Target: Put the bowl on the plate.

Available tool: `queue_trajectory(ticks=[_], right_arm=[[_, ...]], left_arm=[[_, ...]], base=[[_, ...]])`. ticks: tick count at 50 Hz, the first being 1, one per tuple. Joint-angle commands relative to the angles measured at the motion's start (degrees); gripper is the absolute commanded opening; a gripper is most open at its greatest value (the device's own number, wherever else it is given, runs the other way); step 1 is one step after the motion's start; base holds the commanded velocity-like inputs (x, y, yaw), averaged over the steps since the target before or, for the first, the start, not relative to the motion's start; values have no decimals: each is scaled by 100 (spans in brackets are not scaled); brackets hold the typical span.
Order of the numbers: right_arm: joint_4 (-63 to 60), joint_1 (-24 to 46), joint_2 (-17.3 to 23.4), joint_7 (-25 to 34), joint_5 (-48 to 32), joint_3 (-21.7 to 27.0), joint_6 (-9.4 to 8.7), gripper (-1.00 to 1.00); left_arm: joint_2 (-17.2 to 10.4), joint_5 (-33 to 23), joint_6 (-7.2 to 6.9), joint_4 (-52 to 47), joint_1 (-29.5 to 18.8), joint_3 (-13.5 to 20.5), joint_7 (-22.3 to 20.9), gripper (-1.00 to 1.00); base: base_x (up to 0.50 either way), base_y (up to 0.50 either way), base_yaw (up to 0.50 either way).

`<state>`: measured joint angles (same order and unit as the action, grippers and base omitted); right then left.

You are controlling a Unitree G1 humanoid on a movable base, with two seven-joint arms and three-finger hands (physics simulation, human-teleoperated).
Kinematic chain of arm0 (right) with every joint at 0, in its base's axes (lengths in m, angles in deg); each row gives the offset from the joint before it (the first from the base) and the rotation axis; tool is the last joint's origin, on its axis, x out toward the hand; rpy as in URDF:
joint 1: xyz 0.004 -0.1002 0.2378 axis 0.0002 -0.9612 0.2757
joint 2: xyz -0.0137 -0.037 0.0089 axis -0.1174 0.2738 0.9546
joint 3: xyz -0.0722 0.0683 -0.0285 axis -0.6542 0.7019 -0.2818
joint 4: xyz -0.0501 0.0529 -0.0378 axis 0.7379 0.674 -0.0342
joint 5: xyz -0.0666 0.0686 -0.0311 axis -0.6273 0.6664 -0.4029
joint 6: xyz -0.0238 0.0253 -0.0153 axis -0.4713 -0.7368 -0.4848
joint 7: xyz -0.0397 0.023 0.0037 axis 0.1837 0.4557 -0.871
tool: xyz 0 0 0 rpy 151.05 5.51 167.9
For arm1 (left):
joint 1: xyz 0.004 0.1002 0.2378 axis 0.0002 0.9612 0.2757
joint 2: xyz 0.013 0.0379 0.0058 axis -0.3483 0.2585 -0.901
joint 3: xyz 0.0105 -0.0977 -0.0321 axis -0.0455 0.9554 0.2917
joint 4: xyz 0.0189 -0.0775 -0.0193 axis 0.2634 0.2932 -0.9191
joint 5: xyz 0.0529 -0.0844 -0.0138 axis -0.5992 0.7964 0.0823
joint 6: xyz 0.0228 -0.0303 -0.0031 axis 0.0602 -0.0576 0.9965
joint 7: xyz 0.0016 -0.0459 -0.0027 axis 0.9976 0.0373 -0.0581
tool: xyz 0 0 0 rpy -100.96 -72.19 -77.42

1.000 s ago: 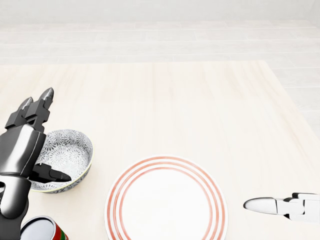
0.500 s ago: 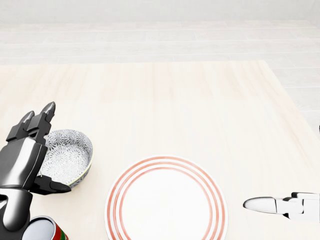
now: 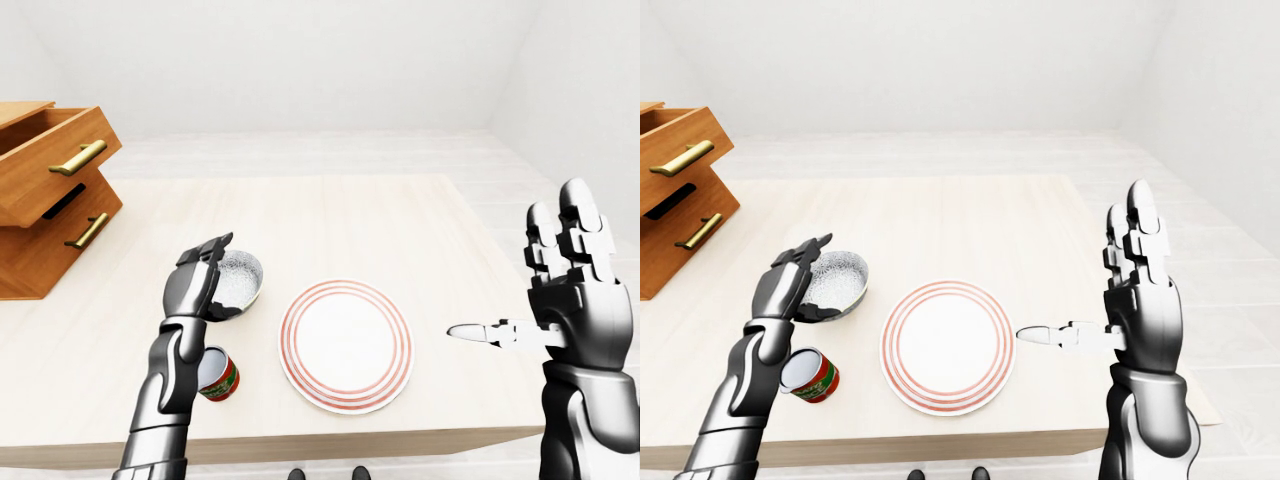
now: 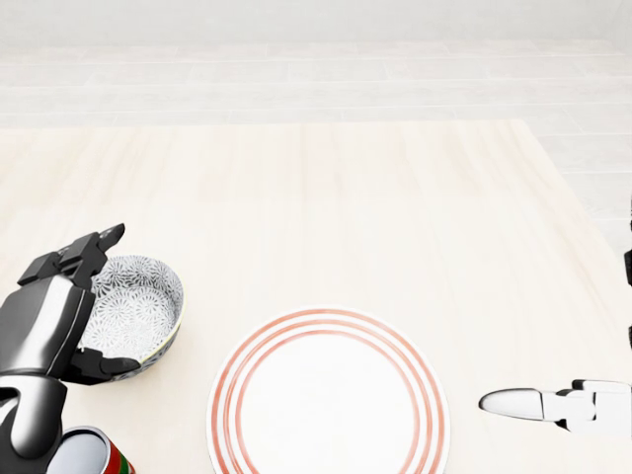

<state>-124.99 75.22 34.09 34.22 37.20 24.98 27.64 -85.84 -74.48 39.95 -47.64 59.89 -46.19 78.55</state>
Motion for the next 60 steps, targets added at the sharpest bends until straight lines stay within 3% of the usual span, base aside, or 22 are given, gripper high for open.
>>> queue_trajectory(ticks=[1, 45, 60], right_arm=[[26, -34, -6, -42, 17, -41, 0, 100], [157, -32, 14, -3, 59, 64, 0, 100], [332, 8, 47, -22, 95, 62, 0, 100]], left_arm=[[5, 261, 0, -50, 133, 100, -78, 61], [52, -69, 0, 544, -11, -135, 327, 61], [2, -225, 0, 1116, -177, -255, 673, 60]], base=[[0, 0, 0], [0, 0, 0], [0, 0, 0]])
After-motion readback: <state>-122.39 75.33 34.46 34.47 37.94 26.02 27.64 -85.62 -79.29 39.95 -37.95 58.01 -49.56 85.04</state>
